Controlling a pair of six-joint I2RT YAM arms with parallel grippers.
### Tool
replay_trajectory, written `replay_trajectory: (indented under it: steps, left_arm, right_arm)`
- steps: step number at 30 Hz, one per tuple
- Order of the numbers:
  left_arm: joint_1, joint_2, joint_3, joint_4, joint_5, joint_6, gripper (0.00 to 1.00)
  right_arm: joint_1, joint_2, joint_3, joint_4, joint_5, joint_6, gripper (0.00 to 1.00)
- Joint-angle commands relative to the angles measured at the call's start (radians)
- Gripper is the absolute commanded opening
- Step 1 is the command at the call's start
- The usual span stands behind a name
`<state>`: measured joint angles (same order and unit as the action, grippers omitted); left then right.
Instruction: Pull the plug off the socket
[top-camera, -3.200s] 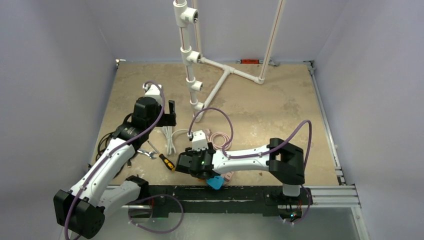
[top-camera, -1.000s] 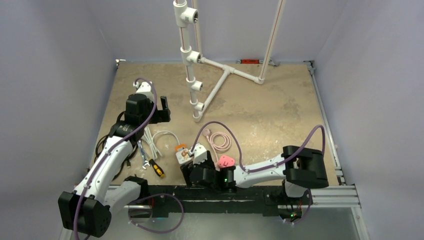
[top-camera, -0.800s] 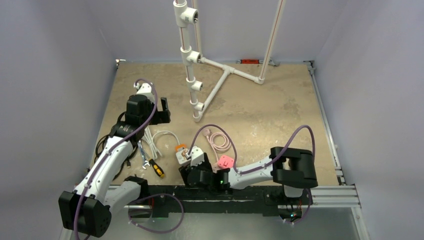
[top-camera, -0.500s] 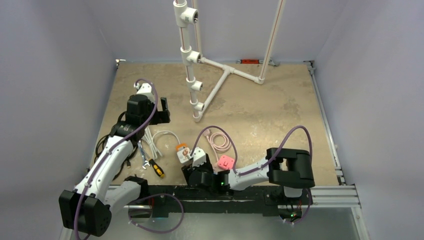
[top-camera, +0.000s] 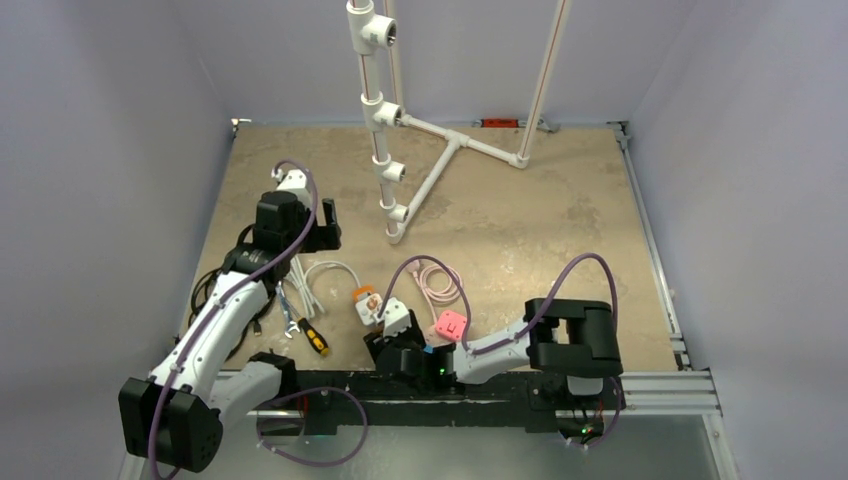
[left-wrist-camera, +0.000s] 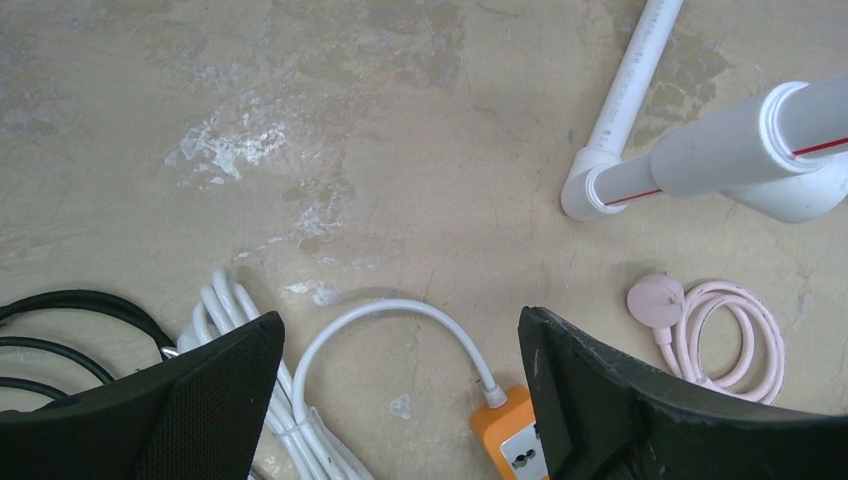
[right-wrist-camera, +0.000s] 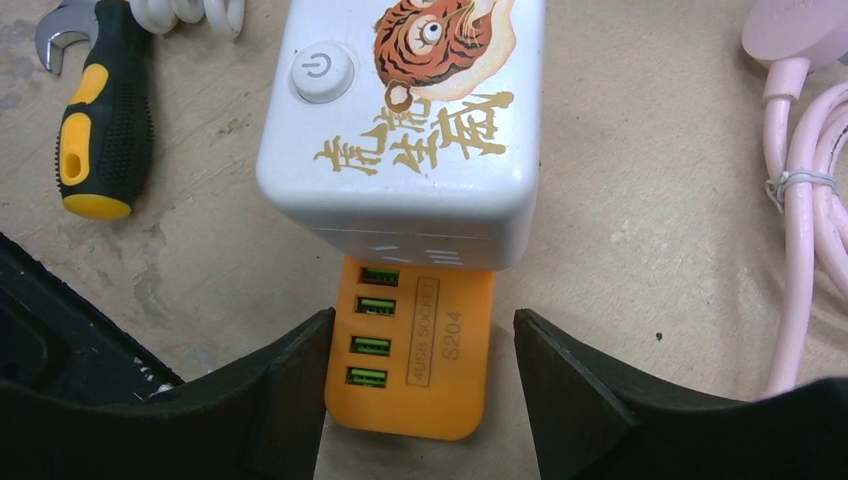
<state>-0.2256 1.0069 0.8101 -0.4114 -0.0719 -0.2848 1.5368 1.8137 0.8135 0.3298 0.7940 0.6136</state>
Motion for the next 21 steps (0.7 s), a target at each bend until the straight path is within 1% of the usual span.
replay_trajectory:
  steps: [1, 5, 9, 10, 12, 14, 16, 18, 21]
  left_arm:
    - [-0.03, -0.014, -0.015, 0.005, 0.018, 0.015, 0.85]
    - [-0.08, 0.007, -0.011, -0.01, -0.017, 0.017, 0.85]
    - [-0.096, 0.015, -0.009, -0.011, -0.026, 0.02, 0.85]
    - [-0.098, 0.015, -0.007, -0.01, -0.022, 0.02, 0.85]
    - [-0.102, 0.009, -0.009, -0.006, -0.009, 0.023, 0.85]
    - [-0.113, -0.004, -0.016, 0.007, 0.021, 0.035, 0.85]
    - [-0.131, -0.023, -0.023, 0.025, 0.05, 0.04, 0.85]
    - [-0.152, -0.045, -0.029, 0.034, 0.067, 0.049, 0.84]
    - [-0.185, -0.067, -0.038, 0.045, 0.13, 0.061, 0.84]
  right_arm:
    - [0.005, 0.026, -0.016, 0.054, 0.019, -0.022, 0.66]
    - [0.013, 0.058, -0.008, 0.043, 0.025, -0.02, 0.66]
    - [0.018, 0.066, 0.011, 0.003, 0.058, -0.017, 0.62]
    - [0.019, 0.067, 0.019, -0.021, 0.068, -0.009, 0.58]
    - [0.019, 0.053, 0.027, -0.06, 0.081, 0.001, 0.41]
    - [0.019, 0.012, 0.017, -0.081, 0.089, 0.001, 0.3]
    - [0.019, -0.076, -0.009, -0.071, 0.092, -0.029, 0.24]
    - [0.019, -0.164, -0.048, -0.038, 0.081, -0.102, 0.18]
    - [0.017, -0.287, -0.1, 0.009, 0.045, -0.249, 0.14]
